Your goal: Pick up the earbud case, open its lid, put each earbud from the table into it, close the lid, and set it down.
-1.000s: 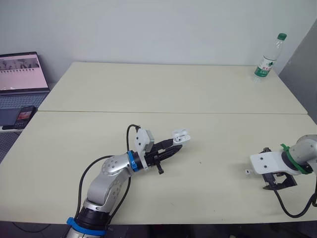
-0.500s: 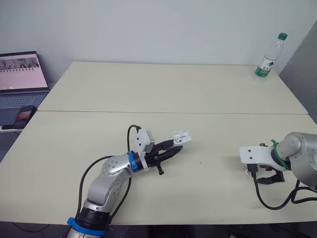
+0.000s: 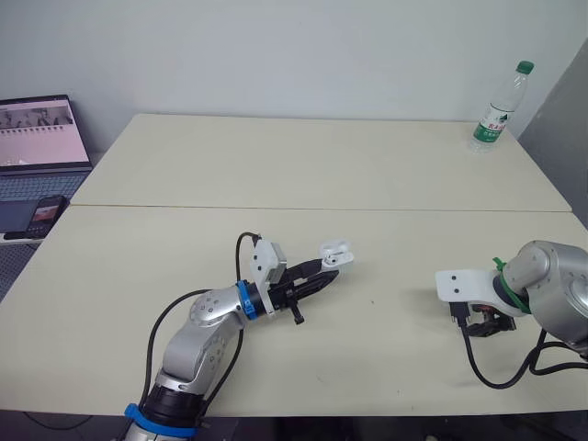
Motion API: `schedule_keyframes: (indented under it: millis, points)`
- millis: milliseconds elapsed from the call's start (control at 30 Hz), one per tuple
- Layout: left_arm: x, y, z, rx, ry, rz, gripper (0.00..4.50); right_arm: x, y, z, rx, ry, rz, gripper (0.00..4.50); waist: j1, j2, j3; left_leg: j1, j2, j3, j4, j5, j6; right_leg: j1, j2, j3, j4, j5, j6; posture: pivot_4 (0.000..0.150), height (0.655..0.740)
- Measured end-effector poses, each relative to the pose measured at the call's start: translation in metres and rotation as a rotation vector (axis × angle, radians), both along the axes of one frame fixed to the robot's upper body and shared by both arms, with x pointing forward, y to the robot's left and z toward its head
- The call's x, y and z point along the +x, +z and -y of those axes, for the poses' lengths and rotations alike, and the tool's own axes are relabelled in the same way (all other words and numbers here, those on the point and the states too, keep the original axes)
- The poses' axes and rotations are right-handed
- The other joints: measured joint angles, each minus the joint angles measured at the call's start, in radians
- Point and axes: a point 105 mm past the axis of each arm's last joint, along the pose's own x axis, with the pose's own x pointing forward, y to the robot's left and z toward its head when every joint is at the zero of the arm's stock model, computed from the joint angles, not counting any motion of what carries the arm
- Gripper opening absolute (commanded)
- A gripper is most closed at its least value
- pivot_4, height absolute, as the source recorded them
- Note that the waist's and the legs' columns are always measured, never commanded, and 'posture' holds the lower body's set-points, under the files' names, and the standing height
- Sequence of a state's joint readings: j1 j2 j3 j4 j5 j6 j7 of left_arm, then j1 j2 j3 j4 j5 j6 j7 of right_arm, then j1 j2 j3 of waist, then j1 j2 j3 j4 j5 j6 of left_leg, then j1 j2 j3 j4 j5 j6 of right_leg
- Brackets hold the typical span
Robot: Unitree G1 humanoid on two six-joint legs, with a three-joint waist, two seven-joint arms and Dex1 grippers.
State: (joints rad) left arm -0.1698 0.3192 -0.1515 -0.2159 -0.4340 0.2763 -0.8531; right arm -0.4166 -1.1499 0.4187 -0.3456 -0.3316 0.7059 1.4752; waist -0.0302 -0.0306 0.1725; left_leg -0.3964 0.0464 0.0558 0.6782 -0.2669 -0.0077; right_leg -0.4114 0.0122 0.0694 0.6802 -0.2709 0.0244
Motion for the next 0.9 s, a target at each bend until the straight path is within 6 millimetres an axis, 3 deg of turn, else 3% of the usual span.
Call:
schedule_keyframes:
  millis: [67,767,900]
  points:
    - [-0.0002,-0.0005,-0.0002,0.000,0.001,-0.002,0.75,-0.0004,0.0005,0.0009,-0.003,-0.001,-0.002,1.03,0.000,0.000,0.000,0.000,0.000,0.000,0.000,0.000,0.000,0.000,0.000,0.000,0.000,0.000,0.000,0.150,0.7362]
    - [-0.0005,-0.0017,-0.0011,0.004,0.003,-0.005,0.75,-0.0013,-0.0006,-0.0041,0.024,0.024,-0.012,1.03,0.000,0.000,0.000,0.000,0.000,0.000,0.000,0.000,0.000,0.000,0.000,0.000,0.000,0.000,0.000,0.150,0.7362]
    - [-0.0004,-0.0025,-0.0020,0.007,0.009,-0.008,0.75,-0.0013,-0.0009,-0.0050,0.024,0.037,-0.012,2.18,0.000,0.000,0.000,0.000,0.000,0.000,0.000,0.000,0.000,0.000,0.000,0.000,0.000,0.000,0.000,0.150,0.7362]
